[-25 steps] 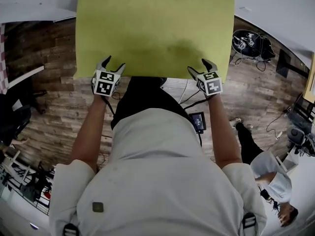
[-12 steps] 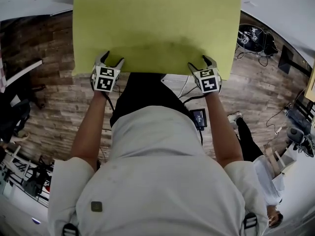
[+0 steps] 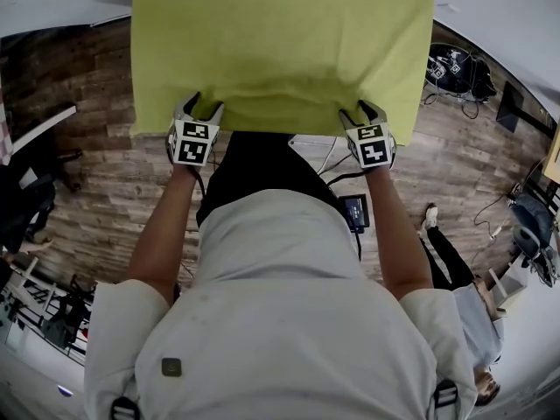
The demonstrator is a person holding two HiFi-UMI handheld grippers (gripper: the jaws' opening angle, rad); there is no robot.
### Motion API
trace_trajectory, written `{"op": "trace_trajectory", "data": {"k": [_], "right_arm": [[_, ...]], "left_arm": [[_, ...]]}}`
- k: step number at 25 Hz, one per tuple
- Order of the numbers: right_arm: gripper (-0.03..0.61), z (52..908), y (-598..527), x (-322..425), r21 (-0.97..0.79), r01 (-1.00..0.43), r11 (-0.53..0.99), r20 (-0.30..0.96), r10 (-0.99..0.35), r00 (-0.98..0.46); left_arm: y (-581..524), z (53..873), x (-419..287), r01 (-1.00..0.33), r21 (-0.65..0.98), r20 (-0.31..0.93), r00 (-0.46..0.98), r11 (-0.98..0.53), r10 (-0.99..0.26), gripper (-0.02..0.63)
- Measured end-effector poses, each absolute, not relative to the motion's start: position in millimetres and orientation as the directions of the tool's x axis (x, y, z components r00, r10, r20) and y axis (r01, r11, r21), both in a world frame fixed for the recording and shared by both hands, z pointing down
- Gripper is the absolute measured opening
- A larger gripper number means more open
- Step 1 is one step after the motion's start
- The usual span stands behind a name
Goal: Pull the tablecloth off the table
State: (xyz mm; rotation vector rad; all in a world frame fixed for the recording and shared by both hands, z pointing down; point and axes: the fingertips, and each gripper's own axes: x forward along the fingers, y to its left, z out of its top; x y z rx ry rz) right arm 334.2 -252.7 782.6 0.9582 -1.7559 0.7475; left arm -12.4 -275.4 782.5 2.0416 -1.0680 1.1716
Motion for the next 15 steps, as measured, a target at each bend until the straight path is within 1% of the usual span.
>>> {"op": "trace_trajectory", "data": {"k": [3,5,7,8,15], "right_arm": [[0.165,783,-261,329,-0.072,-0.867,0.493,0.923,-0.296,-0.246],[0.107,785,-265,324,-0.072,-0.858,0.508,0.912,-0.315,-0.263],[0.042,784,-269,318,-0.075,-0.850,0.521,0.901,-0.331,-0.282],[0.017,784,-270,316,-0.080,-0.851,0.520,0.897,-0.334,-0.289],[0.013,783,-269,314,-0.091,-0.849,0.520,0.894,-0.334,-0.300]], "left_arm": [[-281,783,-7,-0.848,0.088,0.869,0.322,-0.523,-0.376,0.181],[-285,783,1,-0.838,0.090,0.862,0.336,-0.538,-0.379,0.093],[-289,783,9,-0.832,0.088,0.857,0.343,-0.547,-0.384,0.027],[-290,783,11,-0.833,0.088,0.855,0.345,-0.546,-0.387,0.011],[-289,782,11,-0.853,0.141,0.839,0.372,-0.502,-0.397,0.008]]}}
